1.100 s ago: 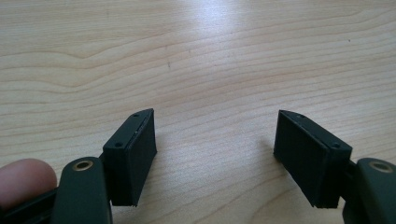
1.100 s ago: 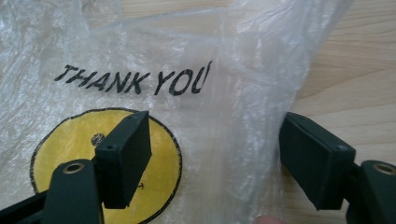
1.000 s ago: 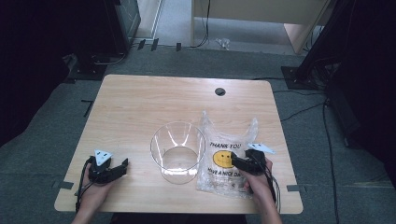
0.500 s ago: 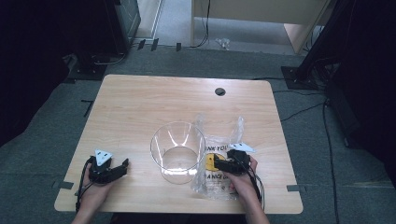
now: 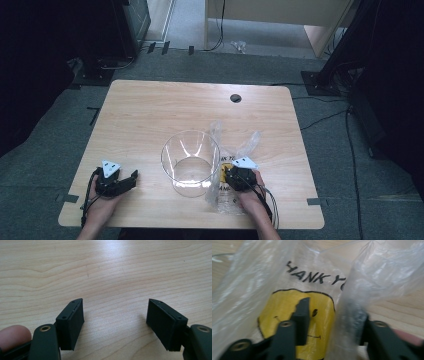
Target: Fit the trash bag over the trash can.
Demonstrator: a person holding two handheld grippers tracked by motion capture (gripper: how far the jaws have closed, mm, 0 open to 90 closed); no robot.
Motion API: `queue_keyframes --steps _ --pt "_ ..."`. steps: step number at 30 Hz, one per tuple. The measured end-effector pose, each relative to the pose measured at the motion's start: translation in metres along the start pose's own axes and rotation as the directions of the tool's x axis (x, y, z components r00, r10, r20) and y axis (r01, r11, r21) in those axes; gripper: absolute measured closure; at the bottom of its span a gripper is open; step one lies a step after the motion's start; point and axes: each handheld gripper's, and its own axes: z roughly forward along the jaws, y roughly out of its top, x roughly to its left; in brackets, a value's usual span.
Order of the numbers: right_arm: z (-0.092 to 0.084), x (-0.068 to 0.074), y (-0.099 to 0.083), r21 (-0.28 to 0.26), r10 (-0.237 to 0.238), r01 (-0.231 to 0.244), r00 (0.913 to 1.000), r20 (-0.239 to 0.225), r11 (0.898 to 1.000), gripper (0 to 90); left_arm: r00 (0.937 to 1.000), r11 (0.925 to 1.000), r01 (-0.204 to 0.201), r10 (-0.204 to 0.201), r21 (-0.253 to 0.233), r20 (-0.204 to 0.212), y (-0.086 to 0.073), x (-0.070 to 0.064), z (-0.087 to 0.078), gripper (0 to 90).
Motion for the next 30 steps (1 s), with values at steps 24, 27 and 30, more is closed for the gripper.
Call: queue_keyframes --steps 24,27,30 --pt "-0.048 -0.015 0.024 -0.427 0.145 -0.084 0.9832 0.111 0.900 90.0 1.0000 1.0000 0.002 -0.002 -0.001 0.004 0.000 0.000 0.000 29.3" --pt "-0.054 -0.015 0.030 -0.455 0.151 -0.085 0.9823 0.111 0.887 90.0 1.0000 1.0000 0.002 -0.002 -0.001 0.003 0.000 0.000 0.000 29.3" --pt "-0.066 -0.015 0.042 -0.511 0.161 -0.078 0.9796 0.121 0.856 90.0 1.0000 1.0000 0.002 -0.002 0.000 0.003 0.000 0.000 0.000 28.8"
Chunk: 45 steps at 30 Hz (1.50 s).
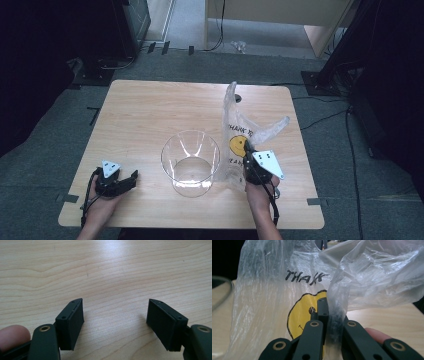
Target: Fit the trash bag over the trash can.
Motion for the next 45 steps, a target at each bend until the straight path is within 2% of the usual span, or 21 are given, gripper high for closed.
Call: queue_keyframes --steps 3,4,5,8,15,20,21,24,29,33,38,45 --pt "-0.003 0.001 0.008 -0.028 0.005 -0.005 1.0000 0.005 1.000 90.0 1.0000 1.0000 0.000 0.000 0.000 0.002 0.000 0.000 0.000 28.5" --pt "-0.005 0.002 0.016 -0.055 -0.001 0.001 1.0000 0.007 0.998 90.0 1.0000 1.0000 0.001 -0.001 0.002 -0.001 0.000 0.000 0.000 28.0" --pt "-0.005 0.002 0.016 -0.055 -0.001 0.001 1.0000 0.007 0.998 90.0 1.0000 1.0000 0.001 -0.001 0.002 -0.001 0.000 0.000 0.000 27.6" --pt "-0.008 0.000 0.034 -0.094 0.009 -0.009 0.9999 0.004 0.996 90.0 1.0000 1.0000 0.003 -0.003 0.004 -0.005 0.000 0.000 0.000 26.2" --pt "-0.012 0.000 0.057 -0.137 0.017 -0.017 0.9999 0.000 0.990 90.0 1.0000 0.9999 0.001 -0.001 0.012 -0.002 0.000 -0.001 0.001 22.0" --pt "-0.016 0.000 0.074 -0.177 0.018 -0.016 0.9998 0.007 0.984 90.0 1.0000 0.9999 0.002 -0.002 0.011 -0.003 0.000 -0.001 0.001 21.1" --pt "-0.018 0.000 0.082 -0.201 0.017 -0.015 0.9998 0.009 0.979 90.0 1.0000 0.9999 0.002 -0.002 0.011 -0.003 0.000 -0.001 0.001 21.1" --pt "-0.020 0.000 0.088 -0.222 0.018 -0.016 0.9998 0.007 0.975 90.0 1.0000 0.9999 0.002 -0.002 0.013 -0.003 0.000 -0.001 0.001 21.1" --pt "-0.026 0.006 0.105 -0.279 0.013 -0.018 0.9997 -0.023 0.960 90.0 1.0000 0.9999 0.002 -0.002 0.012 -0.003 0.000 -0.001 0.001 21.2" --pt "-0.030 0.013 0.112 -0.302 0.010 -0.025 0.9986 -0.051 0.953 90.0 1.0000 0.9999 0.001 -0.001 0.013 -0.003 0.000 -0.001 0.001 21.2" --pt "-0.034 0.021 0.117 -0.321 0.003 -0.028 0.9969 -0.078 0.947 90.0 1.0000 0.9999 0.000 0.000 0.013 -0.003 0.000 -0.001 0.001 21.3" --pt "-0.039 0.034 0.125 -0.331 0.016 -0.059 0.9911 -0.132 0.942 89.9 1.0000 0.9999 0.000 0.000 0.013 -0.003 0.000 -0.001 0.001 21.3"
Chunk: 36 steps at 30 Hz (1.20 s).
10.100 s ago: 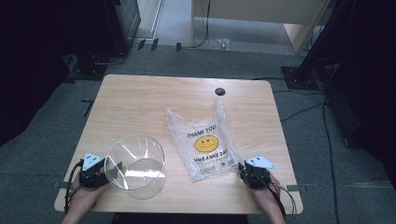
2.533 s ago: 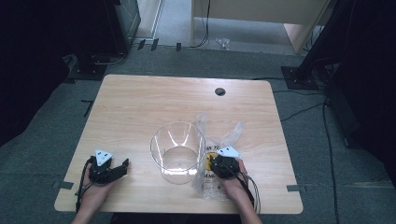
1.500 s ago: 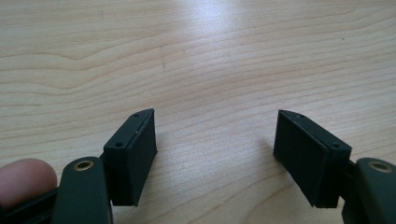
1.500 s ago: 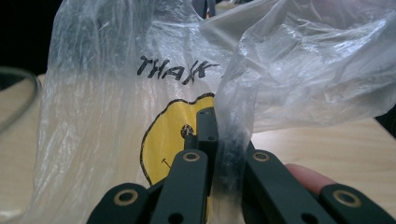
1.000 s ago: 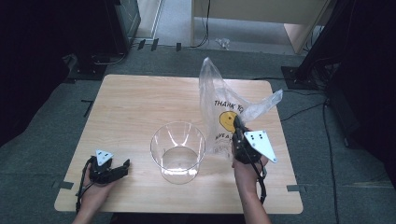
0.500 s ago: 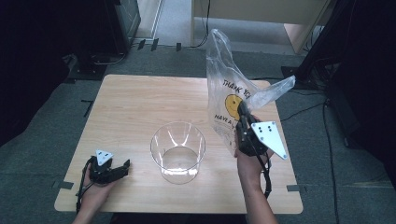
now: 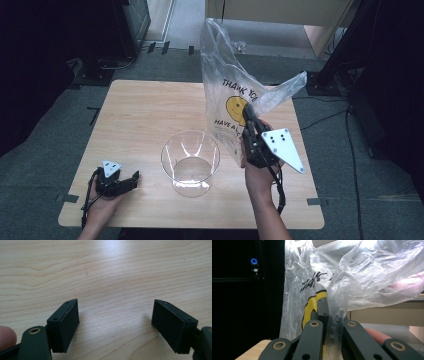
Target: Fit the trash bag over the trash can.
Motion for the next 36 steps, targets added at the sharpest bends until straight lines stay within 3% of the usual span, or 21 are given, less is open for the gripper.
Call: queue_keyframes --steps 12,25,31,32,33,36 --pt "0.010 0.037 -0.016 0.032 0.021 -0.017 0.9940 -0.107 0.999 89.9 1.0000 1.0000 0.005 -0.005 -0.004 0.006 0.000 0.001 0.000 21.6" --pt "0.026 0.052 -0.043 0.103 0.061 -0.045 0.9859 -0.156 0.994 89.9 0.9996 0.9992 0.022 -0.021 -0.032 0.018 0.000 0.004 -0.003 24.1" --pt "0.034 0.053 -0.049 0.114 0.090 -0.070 0.9793 -0.181 0.991 89.8 0.9980 0.9975 0.010 -0.005 -0.071 0.062 0.002 -0.006 -0.007 24.1" --pt "0.034 0.053 -0.049 0.114 0.090 -0.070 0.9793 -0.181 0.991 89.8 0.9973 0.9966 0.013 -0.007 -0.081 0.074 0.003 -0.008 -0.008 24.1" --pt "0.036 0.053 -0.049 0.115 0.100 -0.079 0.9764 -0.191 0.990 89.7 0.9936 0.9944 0.037 -0.026 -0.099 0.110 0.007 -0.011 -0.012 24.1" --pt "0.038 0.055 -0.050 0.120 0.098 -0.075 0.9755 -0.197 0.990 89.7 0.9896 0.9906 0.060 -0.043 -0.123 0.137 0.011 -0.014 -0.016 24.4"
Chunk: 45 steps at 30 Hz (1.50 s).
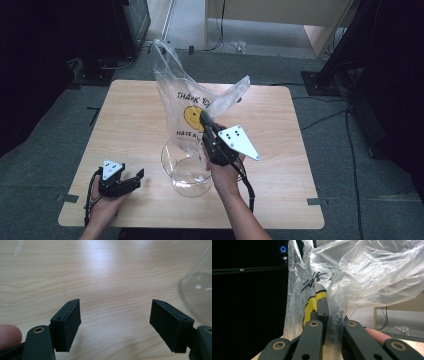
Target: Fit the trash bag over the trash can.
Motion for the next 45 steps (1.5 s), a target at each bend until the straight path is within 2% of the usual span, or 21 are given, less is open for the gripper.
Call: queue_keyframes --steps 2,4,6,9,11,12,13,14,17,21,22,25,28,30,34,35,36,39,40,43,45 --pt "0.003 0.002 -0.001 0.003 -0.008 0.008 0.9999 -0.010 1.000 89.7 0.9999 0.9995 -0.001 0.001 -0.032 0.013 0.006 -0.003 -0.005 24.5" --pt "0.005 0.005 -0.002 0.003 -0.018 0.018 0.9996 -0.023 1.000 89.6 0.9991 0.9963 0.025 -0.023 -0.083 0.035 0.016 -0.004 -0.013 24.8" --pt "0.006 0.005 -0.003 0.001 -0.020 0.020 0.9995 -0.026 1.000 89.6 0.9985 0.9945 0.036 -0.031 -0.098 0.044 0.020 -0.005 -0.015 24.9" --pt "0.006 0.008 -0.006 0.003 -0.018 0.018 0.9989 -0.043 1.000 89.7 0.9952 0.9894 0.047 -0.034 -0.138 0.091 0.034 -0.007 -0.024 25.3" --pt "0.006 0.009 -0.007 0.008 -0.022 0.022 0.9983 -0.054 1.000 89.6 0.9907 0.9818 0.046 -0.021 -0.184 0.134 0.049 -0.012 -0.035 25.4" --pt "0.006 0.009 -0.007 0.008 -0.022 0.022 0.9983 -0.054 1.000 89.6 0.9907 0.9818 0.046 -0.021 -0.184 0.134 0.049 -0.012 -0.035 25.4" --pt "0.007 0.010 -0.008 0.010 -0.021 0.022 0.9975 -0.068 1.000 89.6 0.9870 0.9752 0.047 -0.012 -0.216 0.160 0.059 -0.017 -0.040 25.4" --pt "0.007 0.010 -0.008 0.010 -0.021 0.022 0.9975 -0.068 1.000 89.6 0.9870 0.9752 0.047 -0.012 -0.216 0.160 0.059 -0.017 -0.040 25.4" --pt "0.008 0.009 -0.008 0.014 -0.020 0.021 0.9965 -0.081 1.000 89.6 0.9803 0.9660 0.044 0.008 -0.255 0.197 0.072 -0.027 -0.043 25.5" --pt "0.008 0.007 -0.009 0.022 -0.005 0.007 0.9961 -0.088 1.000 89.6 0.9693 0.9599 0.046 0.024 -0.276 0.245 0.088 -0.040 -0.039 25.6" --pt "0.009 0.007 -0.009 0.024 -0.006 0.009 0.9961 -0.088 1.000 89.6 0.9646 0.9557 0.042 0.037 -0.291 0.261 0.094 -0.048 -0.038 26.4" --pt "0.009 0.008 -0.009 0.027 -0.007 0.009 0.9958 -0.092 1.000 89.6 0.9605 0.9518 0.033 0.055 -0.305 0.273 0.101 -0.055 -0.036 30.2" --pt "0.009 0.009 -0.009 0.028 -0.010 0.013 0.9946 -0.103 1.000 89.6 0.9564 0.9580 0.046 0.040 -0.283 0.289 0.111 -0.064 -0.031 30.3" --pt "0.009 0.009 -0.009 0.028 -0.011 0.014 0.9942 -0.107 1.000 89.7 0.9501 0.9609 0.055 0.033 -0.271 0.310 0.116 -0.069 -0.027 30.5" --pt "0.008 0.009 -0.009 0.023 -0.012 0.015 0.9919 -0.126 1.000 89.7 0.9517 0.9628 0.022 0.062 -0.269 0.301 0.120 -0.083 -0.021 48.5" --pt "0.008 0.009 -0.009 0.021 -0.012 0.015 0.9905 -0.137 1.000 89.7 0.9520 0.9632 0.010 0.073 -0.269 0.297 0.120 -0.085 -0.019 64.2" --pt "0.008 0.009 -0.009 0.021 -0.012 0.015 0.9905 -0.137 1.000 89.7 0.9525 0.9641 -0.006 0.086 -0.266 0.292 0.120 -0.088 -0.018 64.2" --pt "0.007 0.007 -0.009 0.020 -0.006 0.010 0.9894 -0.145 1.000 89.7 0.9546 0.9649 -0.035 0.110 -0.260 0.277 0.118 -0.092 -0.016 84.6" --pt "0.006 0.007 -0.008 0.018 -0.006 0.009 0.9892 -0.147 1.000 89.7 0.9588 0.9654 -0.045 0.114 -0.257 0.260 0.118 -0.092 -0.016 87.1" --pt "0.004 0.003 -0.007 0.020 -0.004 0.007 0.9899 -0.142 1.000 89.7 0.9634 0.9645 -0.040 0.106 -0.261 0.246 0.118 -0.090 -0.016 89.0" --pt "0.003 0.001 -0.008 0.028 0.000 0.004 0.9882 -0.153 1.000 89.7 0.9686 0.9617 -0.060 0.121 -0.268 0.217 0.119 -0.090 -0.017 89.3"
